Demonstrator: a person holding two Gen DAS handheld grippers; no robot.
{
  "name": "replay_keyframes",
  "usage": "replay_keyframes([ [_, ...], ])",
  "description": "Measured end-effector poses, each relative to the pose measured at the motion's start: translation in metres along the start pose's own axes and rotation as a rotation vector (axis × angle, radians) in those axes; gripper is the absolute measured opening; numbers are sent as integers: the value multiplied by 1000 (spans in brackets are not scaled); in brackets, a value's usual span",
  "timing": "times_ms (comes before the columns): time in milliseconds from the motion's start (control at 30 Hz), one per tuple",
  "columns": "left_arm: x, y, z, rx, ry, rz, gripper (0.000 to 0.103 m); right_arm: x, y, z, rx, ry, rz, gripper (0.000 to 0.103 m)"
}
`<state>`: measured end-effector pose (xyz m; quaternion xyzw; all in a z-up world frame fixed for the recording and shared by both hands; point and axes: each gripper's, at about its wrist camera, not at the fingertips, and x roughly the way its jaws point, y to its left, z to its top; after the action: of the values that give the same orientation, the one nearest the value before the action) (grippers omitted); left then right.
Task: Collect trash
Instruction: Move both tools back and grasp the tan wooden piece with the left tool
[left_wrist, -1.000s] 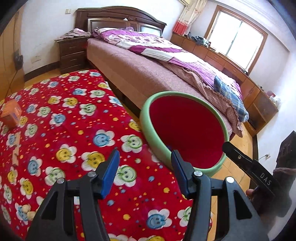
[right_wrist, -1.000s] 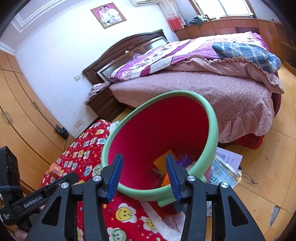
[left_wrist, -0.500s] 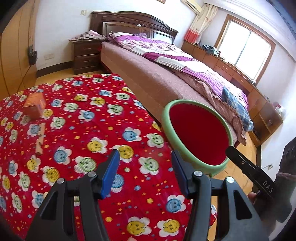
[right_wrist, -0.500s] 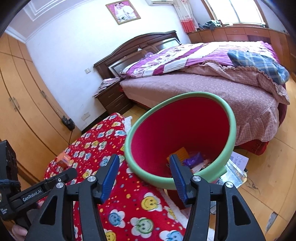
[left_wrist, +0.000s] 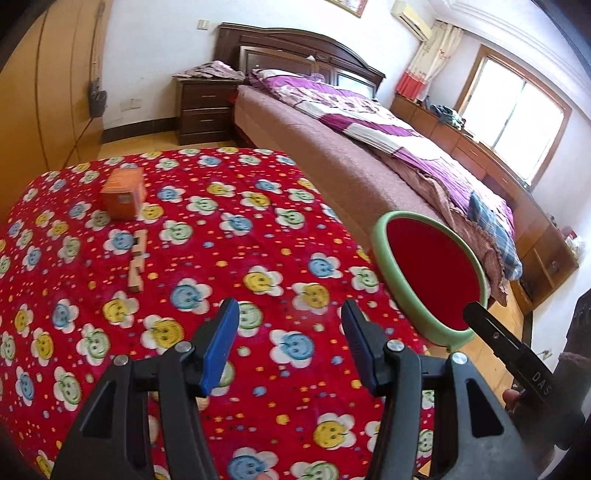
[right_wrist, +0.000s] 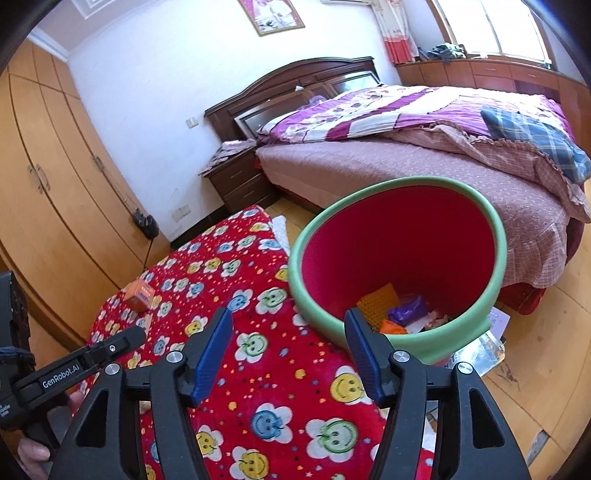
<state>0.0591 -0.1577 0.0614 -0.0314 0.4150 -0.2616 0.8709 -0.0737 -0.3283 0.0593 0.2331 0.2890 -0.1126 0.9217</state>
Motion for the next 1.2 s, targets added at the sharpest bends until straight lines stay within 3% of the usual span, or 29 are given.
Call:
replay_keyframes([
  [433, -12, 66, 15, -60, -35, 125, 57, 23, 11, -10, -8, 53, -3, 65],
  [800, 2, 134, 20, -133, -4, 229, 57, 36, 14, -16, -4, 73, -20, 65],
  [1200, 53, 131, 17, -145, 94, 206, 54, 51, 6, -19, 17, 107, -24, 65],
])
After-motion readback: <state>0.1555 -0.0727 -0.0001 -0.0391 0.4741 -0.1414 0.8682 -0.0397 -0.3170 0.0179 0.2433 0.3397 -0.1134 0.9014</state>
